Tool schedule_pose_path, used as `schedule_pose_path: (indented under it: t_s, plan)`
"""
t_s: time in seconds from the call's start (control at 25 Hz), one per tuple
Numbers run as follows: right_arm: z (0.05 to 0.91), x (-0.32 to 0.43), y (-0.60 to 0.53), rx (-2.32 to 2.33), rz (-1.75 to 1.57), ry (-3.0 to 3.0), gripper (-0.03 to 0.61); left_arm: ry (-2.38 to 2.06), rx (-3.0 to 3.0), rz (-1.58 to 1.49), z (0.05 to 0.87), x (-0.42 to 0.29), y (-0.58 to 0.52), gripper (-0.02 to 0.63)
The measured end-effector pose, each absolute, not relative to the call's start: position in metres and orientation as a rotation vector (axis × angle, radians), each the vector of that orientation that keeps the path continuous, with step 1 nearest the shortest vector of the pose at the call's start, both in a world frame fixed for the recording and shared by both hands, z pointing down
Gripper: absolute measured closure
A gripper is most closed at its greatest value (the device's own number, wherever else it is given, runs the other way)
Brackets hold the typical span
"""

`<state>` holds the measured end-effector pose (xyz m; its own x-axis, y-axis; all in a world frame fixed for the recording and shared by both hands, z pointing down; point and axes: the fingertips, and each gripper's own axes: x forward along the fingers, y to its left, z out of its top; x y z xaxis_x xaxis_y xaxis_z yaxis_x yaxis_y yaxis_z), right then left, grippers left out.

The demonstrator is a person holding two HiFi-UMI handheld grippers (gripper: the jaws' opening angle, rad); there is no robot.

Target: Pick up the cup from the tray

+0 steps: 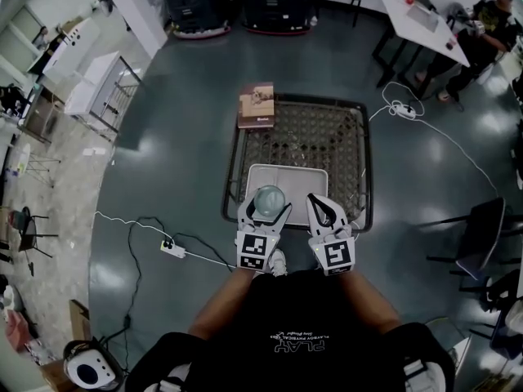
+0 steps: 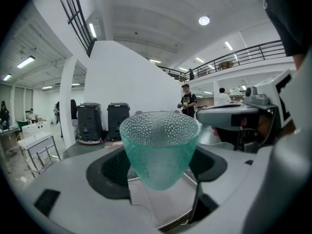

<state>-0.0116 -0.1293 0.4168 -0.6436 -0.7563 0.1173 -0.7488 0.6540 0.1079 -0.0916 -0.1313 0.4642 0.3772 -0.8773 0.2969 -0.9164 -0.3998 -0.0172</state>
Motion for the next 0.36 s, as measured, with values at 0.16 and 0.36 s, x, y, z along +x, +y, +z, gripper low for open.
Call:
schedule_pose_path:
  t_s: [0.16, 0.36]
  plan:
    - [0.4189, -0.0081, -0.1318, 1.254, -0.085, -2.697, 0.580, -1.625, 2.485, 0.391, 0.4633, -0.0899, -0.1311, 0.250]
    - [0.4179, -0.0069, -0.1332, 1.228, -0.105, -2.686, 0.580, -1.658, 2.496, 0.339, 0.4565, -0.0908, -0.1316, 0.250]
